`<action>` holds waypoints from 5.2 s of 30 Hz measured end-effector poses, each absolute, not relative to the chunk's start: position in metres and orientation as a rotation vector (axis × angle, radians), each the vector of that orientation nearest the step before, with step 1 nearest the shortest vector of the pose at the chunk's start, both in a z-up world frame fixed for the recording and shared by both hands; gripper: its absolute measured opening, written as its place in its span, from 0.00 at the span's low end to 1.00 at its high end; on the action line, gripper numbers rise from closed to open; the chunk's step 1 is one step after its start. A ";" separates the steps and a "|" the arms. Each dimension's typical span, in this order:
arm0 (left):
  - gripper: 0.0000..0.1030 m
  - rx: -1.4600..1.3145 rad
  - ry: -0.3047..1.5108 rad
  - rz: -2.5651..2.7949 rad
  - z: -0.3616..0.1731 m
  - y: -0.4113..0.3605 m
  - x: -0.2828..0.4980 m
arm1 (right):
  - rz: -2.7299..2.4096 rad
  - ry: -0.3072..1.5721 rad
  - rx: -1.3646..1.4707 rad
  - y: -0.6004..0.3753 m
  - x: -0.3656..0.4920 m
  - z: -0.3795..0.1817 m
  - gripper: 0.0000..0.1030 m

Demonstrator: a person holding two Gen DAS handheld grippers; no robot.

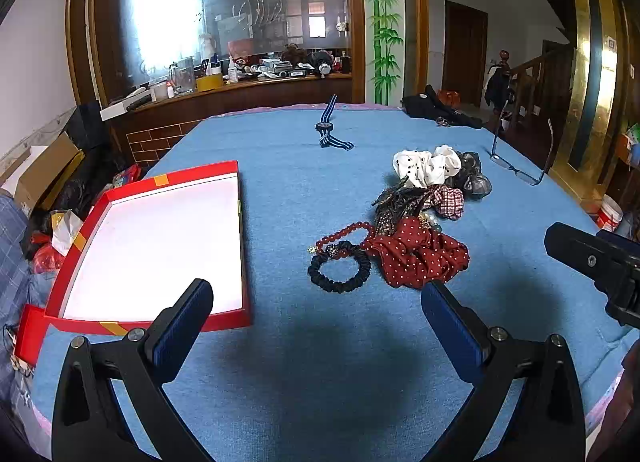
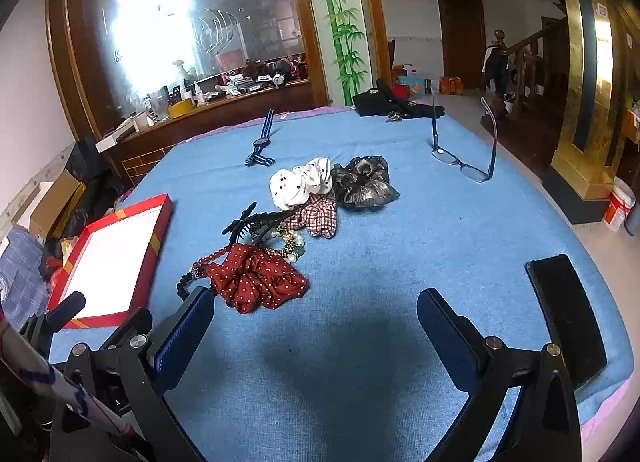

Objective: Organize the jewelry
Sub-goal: 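Move both tools toward the jewelry pile beside the red box, then grasp the red polka-dot scrunchie with the right gripper, then grasp the black beaded bracelet with the left gripper while the right holds the scrunchie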

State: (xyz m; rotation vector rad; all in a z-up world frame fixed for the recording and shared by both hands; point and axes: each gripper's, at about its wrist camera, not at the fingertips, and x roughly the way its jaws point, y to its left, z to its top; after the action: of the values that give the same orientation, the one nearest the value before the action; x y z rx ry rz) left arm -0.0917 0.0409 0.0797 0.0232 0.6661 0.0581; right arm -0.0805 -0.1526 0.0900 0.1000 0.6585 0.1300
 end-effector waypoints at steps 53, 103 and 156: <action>1.00 -0.013 0.772 0.083 0.065 0.091 -0.072 | 0.474 0.926 0.057 -0.106 -0.010 0.057 1.00; 0.39 -0.007 1.026 -0.129 0.030 0.069 0.016 | 0.450 0.909 0.135 -0.140 -0.012 0.056 0.17; 0.36 0.041 1.063 -0.176 0.029 0.057 -0.022 | 0.481 0.887 0.126 -0.125 -0.029 0.073 0.20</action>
State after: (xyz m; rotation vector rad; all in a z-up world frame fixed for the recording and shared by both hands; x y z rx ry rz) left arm -0.0225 0.0571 0.0289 0.0409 1.0635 -0.1760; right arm -0.0290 -0.1250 0.0732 0.1256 0.8872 0.4810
